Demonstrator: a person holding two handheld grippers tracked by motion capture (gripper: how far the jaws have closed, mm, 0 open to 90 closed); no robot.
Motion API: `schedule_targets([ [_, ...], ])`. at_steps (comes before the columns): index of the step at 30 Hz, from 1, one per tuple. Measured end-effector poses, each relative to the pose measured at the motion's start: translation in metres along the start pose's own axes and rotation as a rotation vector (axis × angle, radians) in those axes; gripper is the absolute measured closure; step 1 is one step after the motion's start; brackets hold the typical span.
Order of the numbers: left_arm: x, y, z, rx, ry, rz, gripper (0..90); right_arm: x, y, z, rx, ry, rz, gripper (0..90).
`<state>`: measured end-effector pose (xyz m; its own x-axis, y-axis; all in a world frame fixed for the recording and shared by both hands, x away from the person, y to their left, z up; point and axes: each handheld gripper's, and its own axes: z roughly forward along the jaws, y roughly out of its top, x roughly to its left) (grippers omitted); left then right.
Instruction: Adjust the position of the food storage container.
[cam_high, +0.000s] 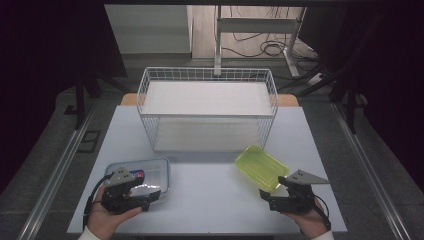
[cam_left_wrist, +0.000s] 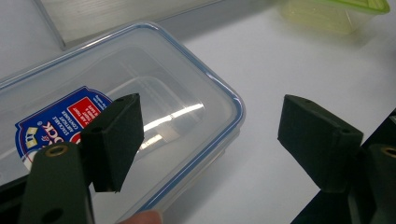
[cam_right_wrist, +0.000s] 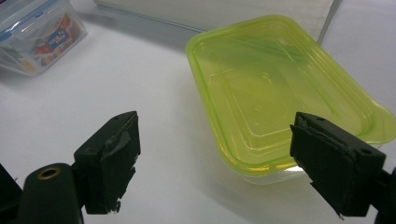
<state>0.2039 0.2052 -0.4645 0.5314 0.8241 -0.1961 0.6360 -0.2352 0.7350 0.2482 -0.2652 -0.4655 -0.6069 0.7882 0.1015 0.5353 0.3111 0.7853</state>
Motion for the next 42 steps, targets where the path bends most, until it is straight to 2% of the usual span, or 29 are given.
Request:
schedule_targets([
  [5, 0.002, -0.002, 0.000, -0.007, 0.001, -0.010, 21.8, -0.004, -0.001, 0.001, -0.006, 0.000, 0.021, 17.0],
  [20, 0.004, 0.000, 0.000, -0.008, -0.009, -0.013, 21.0, -0.004, -0.004, 0.001, 0.007, 0.002, 0.005, 17.6],
  [25, 0.005, 0.000, -0.002, -0.012, -0.008, -0.023, 24.2, -0.004, -0.004, 0.001, 0.006, 0.002, 0.008, 17.9],
  [29, 0.006, 0.001, -0.004, -0.002, -0.015, -0.024, 30.5, -0.004, -0.004, 0.001, 0.008, 0.002, 0.002, 18.0],
  [34, 0.010, 0.004, -0.017, -0.018, -0.009, -0.012, 37.5, -0.001, -0.002, 0.004, 0.006, 0.011, -0.008, 17.9],
  [40, 0.031, 0.010, -0.047, -0.063, 0.035, -0.054, 54.2, 0.001, 0.001, 0.005, 0.005, 0.016, -0.021, 18.1],
  [42, 0.036, 0.009, -0.051, -0.066, 0.041, -0.064, 61.6, 0.000, 0.000, 0.006, 0.008, 0.016, -0.023, 18.0],
])
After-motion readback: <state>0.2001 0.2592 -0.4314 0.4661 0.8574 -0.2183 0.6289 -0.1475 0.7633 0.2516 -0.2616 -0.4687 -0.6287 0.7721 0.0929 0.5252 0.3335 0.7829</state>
